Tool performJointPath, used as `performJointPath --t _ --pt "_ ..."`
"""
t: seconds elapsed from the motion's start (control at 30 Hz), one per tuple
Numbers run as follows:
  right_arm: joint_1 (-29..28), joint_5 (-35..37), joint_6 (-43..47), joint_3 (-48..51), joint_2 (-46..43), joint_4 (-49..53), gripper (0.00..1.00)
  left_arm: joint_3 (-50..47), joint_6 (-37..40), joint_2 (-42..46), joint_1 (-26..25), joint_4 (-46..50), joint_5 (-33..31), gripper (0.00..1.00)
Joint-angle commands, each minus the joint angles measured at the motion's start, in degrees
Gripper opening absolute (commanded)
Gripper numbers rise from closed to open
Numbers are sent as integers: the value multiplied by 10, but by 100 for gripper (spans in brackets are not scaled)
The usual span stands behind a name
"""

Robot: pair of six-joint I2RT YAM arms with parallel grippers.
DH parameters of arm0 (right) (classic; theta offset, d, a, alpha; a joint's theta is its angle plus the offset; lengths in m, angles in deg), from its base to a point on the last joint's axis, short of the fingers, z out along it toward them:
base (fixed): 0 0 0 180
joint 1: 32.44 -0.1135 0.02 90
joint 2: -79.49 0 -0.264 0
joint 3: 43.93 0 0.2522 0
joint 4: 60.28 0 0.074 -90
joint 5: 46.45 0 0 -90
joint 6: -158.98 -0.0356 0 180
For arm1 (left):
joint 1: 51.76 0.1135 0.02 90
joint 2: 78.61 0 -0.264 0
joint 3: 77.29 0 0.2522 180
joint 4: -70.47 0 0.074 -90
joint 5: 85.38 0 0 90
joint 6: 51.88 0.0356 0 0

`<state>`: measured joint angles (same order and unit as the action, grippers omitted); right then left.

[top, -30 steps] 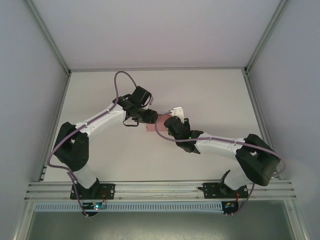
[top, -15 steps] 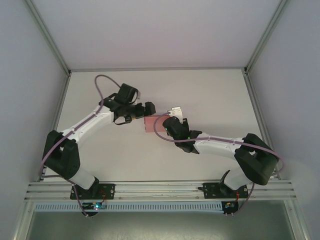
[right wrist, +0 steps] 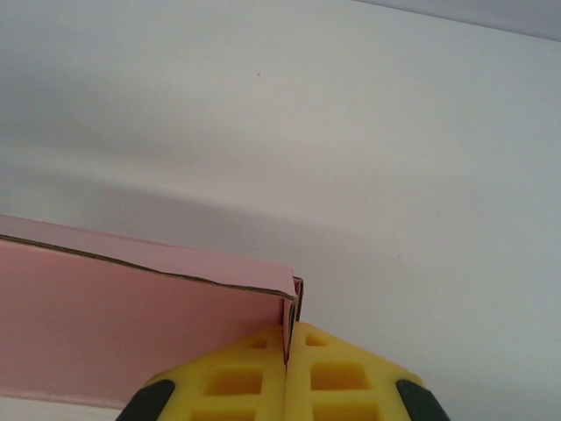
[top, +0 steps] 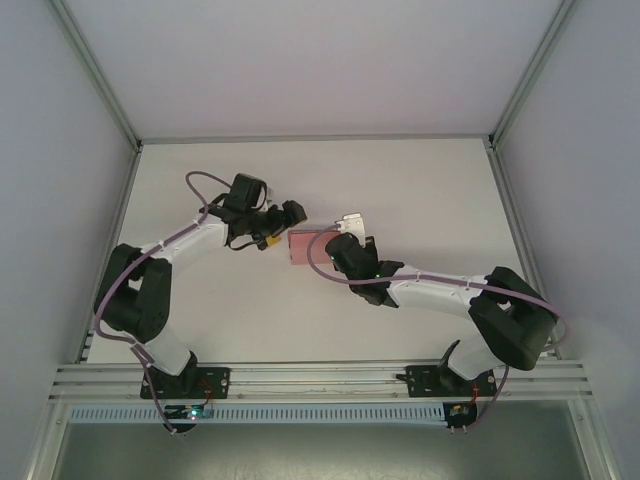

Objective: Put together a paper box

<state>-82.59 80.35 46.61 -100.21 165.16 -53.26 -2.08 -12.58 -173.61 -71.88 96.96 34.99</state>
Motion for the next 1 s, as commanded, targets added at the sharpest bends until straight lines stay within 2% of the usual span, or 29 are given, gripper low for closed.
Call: performJointPath --t 0.0,0.07,0.17,0.33,0.4,0.5,0.53,0.6,0.83,0.9,0.97 --pt "-11 -25 -6 21 12 54 0 -22 -17 -15 3 -54 32 89" --pt "-11 -26 -6 23 13 51 0 -25 -17 -24 3 -46 27 82" --pt "-11 -22 -12 23 16 52 0 -46 -35 -33 2 -87 55 71" --pt "-12 -31 -25 22 13 44 0 -80 -44 -26 -2 -119 41 63" --pt "-14 -40 -25 24 10 32 0 -89 -42 -23 -7 -129 27 56" --pt "-14 -51 -29 31 -2 20 0 -99 -29 -23 -12 -134 7 53" --pt "-14 -59 -28 30 -8 16 2 -102 -18 -22 -13 -136 -2 53" --pt "-14 -76 -24 22 -20 8 15 -103 1 -20 -15 -123 -32 49" --pt "-3 -128 -3 12 -56 -24 30 -126 23 -15 -26 -150 -60 48" --pt "6 -153 -1 17 -67 -22 42 -130 23 -15 -27 -156 -59 48" --pt "19 -189 -5 30 -84 -25 59 -134 22 -17 -29 -158 -59 48"
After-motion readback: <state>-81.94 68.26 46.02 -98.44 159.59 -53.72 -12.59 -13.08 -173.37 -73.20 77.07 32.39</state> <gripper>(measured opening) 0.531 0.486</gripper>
